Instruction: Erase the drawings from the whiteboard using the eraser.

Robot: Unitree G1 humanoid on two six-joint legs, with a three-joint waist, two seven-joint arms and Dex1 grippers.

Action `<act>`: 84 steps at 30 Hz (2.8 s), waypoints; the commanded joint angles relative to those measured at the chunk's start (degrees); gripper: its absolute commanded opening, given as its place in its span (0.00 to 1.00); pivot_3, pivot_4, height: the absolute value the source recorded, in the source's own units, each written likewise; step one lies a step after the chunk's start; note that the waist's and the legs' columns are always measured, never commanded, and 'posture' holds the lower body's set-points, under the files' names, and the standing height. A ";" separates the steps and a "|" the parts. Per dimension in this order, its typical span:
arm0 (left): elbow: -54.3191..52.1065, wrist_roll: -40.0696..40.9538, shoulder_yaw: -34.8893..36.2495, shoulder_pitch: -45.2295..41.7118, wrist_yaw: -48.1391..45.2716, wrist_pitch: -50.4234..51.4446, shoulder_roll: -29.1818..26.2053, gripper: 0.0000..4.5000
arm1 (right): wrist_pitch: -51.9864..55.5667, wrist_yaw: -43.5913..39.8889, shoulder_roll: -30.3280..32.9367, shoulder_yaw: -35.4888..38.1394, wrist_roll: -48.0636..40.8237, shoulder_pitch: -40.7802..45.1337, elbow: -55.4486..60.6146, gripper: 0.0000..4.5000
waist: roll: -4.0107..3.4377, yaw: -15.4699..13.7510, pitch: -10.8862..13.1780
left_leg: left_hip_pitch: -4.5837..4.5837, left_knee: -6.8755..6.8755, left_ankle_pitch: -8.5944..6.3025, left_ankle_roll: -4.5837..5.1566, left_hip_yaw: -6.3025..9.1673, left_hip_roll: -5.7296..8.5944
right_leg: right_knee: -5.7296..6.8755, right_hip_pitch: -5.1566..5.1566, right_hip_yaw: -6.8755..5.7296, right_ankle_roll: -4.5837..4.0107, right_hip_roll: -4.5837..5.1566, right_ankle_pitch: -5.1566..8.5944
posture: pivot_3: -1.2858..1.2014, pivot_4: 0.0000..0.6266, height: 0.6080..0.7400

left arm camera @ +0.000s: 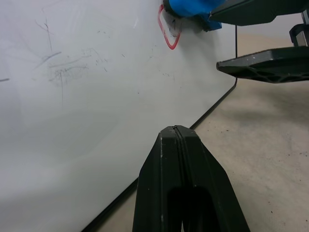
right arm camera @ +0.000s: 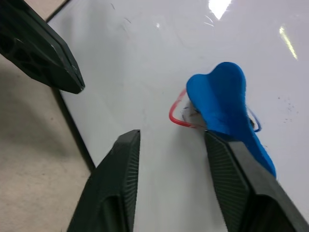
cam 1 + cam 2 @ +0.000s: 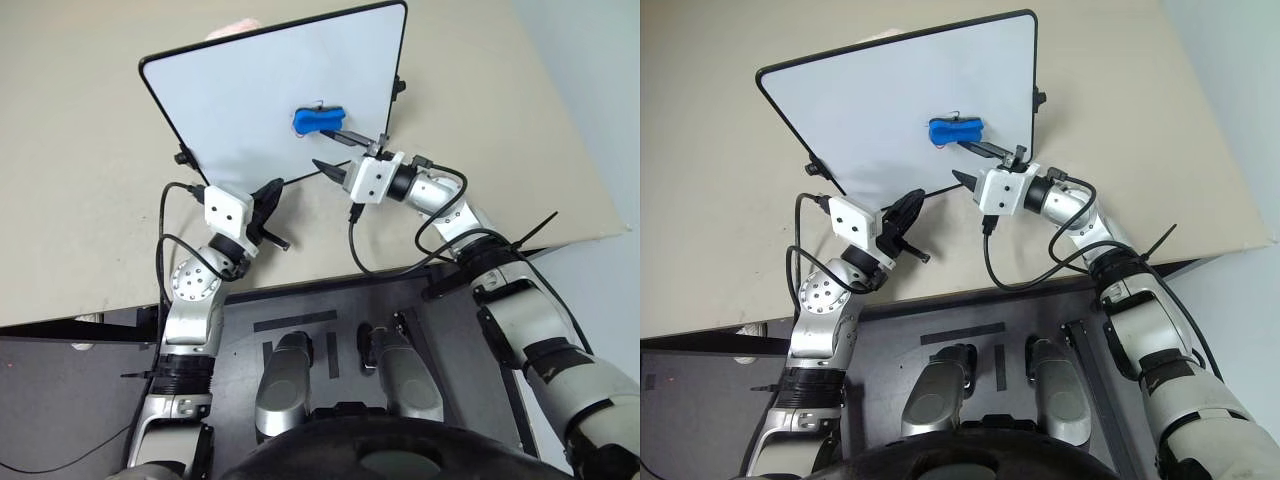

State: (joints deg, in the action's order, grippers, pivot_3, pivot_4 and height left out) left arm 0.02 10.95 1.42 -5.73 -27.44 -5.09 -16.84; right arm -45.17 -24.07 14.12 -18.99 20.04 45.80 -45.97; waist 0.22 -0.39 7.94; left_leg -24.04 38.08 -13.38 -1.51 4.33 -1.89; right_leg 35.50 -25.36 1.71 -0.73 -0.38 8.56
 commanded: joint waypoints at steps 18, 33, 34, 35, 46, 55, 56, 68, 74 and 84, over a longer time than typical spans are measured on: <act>-0.94 -0.03 -0.51 -1.09 -0.53 -0.75 0.28 0.00 | -6.32 10.56 3.55 -1.09 8.03 -1.57 3.48 0.50 | 0.00 -0.01 0.00 | 0.00 0.01 0.00 0.01 0.00 0.00 | -0.01 0.01 0.00 0.03 0.00 -0.02 | 0.52 0.24 1.00; -1.11 -0.14 -0.52 -0.96 -0.83 -0.72 0.47 0.00 | -5.19 24.05 3.41 -2.65 16.56 3.41 -0.13 0.50 | 0.00 -0.03 0.00 | 0.00 0.01 0.01 0.03 0.00 0.00 | -0.04 0.01 0.00 0.05 0.00 -0.03 | 0.52 0.24 1.00; -1.10 -0.13 -0.50 -0.95 -0.84 -0.75 0.46 0.00 | -5.20 24.26 3.22 -2.94 16.75 3.69 -0.66 0.50 | 0.00 -0.02 0.00 | 0.00 0.01 0.01 0.03 0.00 0.00 | -0.04 0.01 0.00 0.05 0.00 -0.03 | 0.52 0.24 1.00; -1.09 -0.13 -0.48 -0.95 -0.84 -0.77 0.46 0.00 | -5.24 24.40 3.07 -3.17 16.83 3.92 -1.13 0.50 | 0.00 -0.02 0.00 | 0.00 0.01 0.01 0.03 0.00 0.00 | -0.04 0.01 0.00 0.05 0.00 -0.03 | 0.52 0.24 1.00; -0.96 -0.07 -0.42 -1.19 -0.88 -0.66 0.43 0.00 | -4.05 26.46 1.73 -4.34 17.20 6.81 -5.14 0.50 | 0.00 -0.01 0.00 | 0.00 0.00 0.01 0.03 0.00 -0.01 | -0.03 0.01 0.00 0.05 0.00 -0.03 | 0.52 0.24 1.00; -0.85 -0.18 -0.34 -1.19 -0.67 -0.75 0.49 0.00 | -4.56 25.05 1.04 -4.27 15.60 7.35 -6.43 0.32 | 0.00 -0.01 0.00 | -0.02 -0.02 -0.02 0.03 0.00 -0.01 | -0.09 0.00 0.00 0.05 0.00 -0.03 | 0.52 0.24 1.00; -0.83 -0.19 -0.35 -1.18 -0.65 -0.78 0.50 0.00 | -4.62 25.01 1.02 -4.25 15.52 7.33 -6.47 0.24 | 0.00 -0.01 0.00 | -0.02 -0.03 -0.02 0.03 0.00 -0.01 | -0.09 0.00 0.00 0.05 0.00 -0.03 | 0.52 0.24 1.00; -0.95 -0.17 -0.37 -1.00 -0.64 -0.76 0.56 0.00 | -4.86 21.66 2.45 -3.41 12.76 4.99 -2.05 0.00 | 0.00 -0.03 0.00 | -0.02 -0.02 -0.02 0.02 0.00 -0.01 | -0.09 0.00 0.00 0.05 0.00 -0.03 | 0.52 0.24 1.00; -0.97 -0.14 -0.46 -1.07 -0.73 -0.64 0.55 0.00 | -2.66 19.37 2.76 -1.72 9.34 5.78 1.12 0.00 | 0.00 -0.01 0.00 | -0.04 -0.03 -0.04 0.02 0.00 -0.01 | -0.12 0.00 0.00 0.05 0.00 -0.03 | 0.52 0.24 1.00; -0.55 -0.15 -0.38 -1.35 -0.77 -0.76 0.56 0.00 | 1.11 17.20 0.84 -3.00 8.95 6.67 -1.32 0.00 | 0.00 0.03 0.00 | -0.02 -0.02 -0.03 0.03 0.00 -0.01 | -0.10 0.00 0.00 0.05 0.00 -0.03 | 0.52 0.24 1.00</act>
State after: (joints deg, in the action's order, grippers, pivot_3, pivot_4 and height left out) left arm 0.12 10.92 1.05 -6.48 -28.34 -5.09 -16.55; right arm -44.56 -5.59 15.50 -21.99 30.23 51.79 -47.06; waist 0.22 -0.36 7.94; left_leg -24.06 38.06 -13.41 -1.48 4.33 -1.90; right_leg 35.41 -25.35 1.72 -0.68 -0.38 8.53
